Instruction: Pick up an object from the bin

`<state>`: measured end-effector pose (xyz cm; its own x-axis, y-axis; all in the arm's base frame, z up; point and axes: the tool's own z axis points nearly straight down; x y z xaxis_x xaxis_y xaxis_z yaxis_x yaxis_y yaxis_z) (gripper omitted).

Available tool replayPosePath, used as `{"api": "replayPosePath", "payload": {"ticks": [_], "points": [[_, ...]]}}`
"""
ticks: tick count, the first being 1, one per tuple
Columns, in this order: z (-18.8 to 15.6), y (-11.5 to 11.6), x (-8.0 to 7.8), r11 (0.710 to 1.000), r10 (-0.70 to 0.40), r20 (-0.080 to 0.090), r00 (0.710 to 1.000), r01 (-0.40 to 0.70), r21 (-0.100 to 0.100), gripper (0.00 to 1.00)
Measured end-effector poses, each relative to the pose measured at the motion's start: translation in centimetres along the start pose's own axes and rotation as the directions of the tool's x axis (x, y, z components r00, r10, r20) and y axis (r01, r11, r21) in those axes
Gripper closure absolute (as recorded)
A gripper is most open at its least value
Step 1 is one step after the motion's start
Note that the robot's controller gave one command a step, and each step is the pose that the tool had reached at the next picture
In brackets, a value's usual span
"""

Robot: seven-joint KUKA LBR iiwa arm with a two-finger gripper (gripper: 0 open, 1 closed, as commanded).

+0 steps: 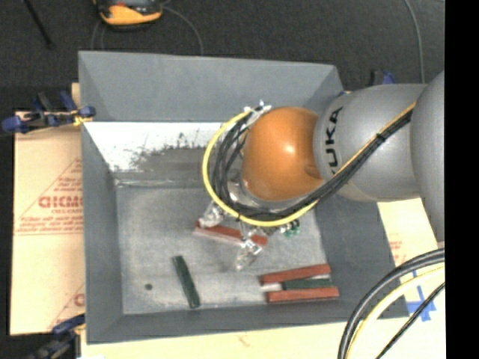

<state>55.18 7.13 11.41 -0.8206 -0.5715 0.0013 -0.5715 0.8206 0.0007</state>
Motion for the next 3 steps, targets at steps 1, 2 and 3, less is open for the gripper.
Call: {"api": "replayPosePath", "payload": {"ticks": [1,2,3], "points": [[3.2,-2.7,-2.9,0.945,0.326,-0.008,0.945,-0.326,-0.002,1.00],[3.2,-2.7,-2.9,0.945,0.327,-0.006,0.945,-0.327,-0.002,1.00],[-9.9,-3.5,-0.3,0.950,0.313,0.006,0.950,-0.313,0.002,1.00]]}}
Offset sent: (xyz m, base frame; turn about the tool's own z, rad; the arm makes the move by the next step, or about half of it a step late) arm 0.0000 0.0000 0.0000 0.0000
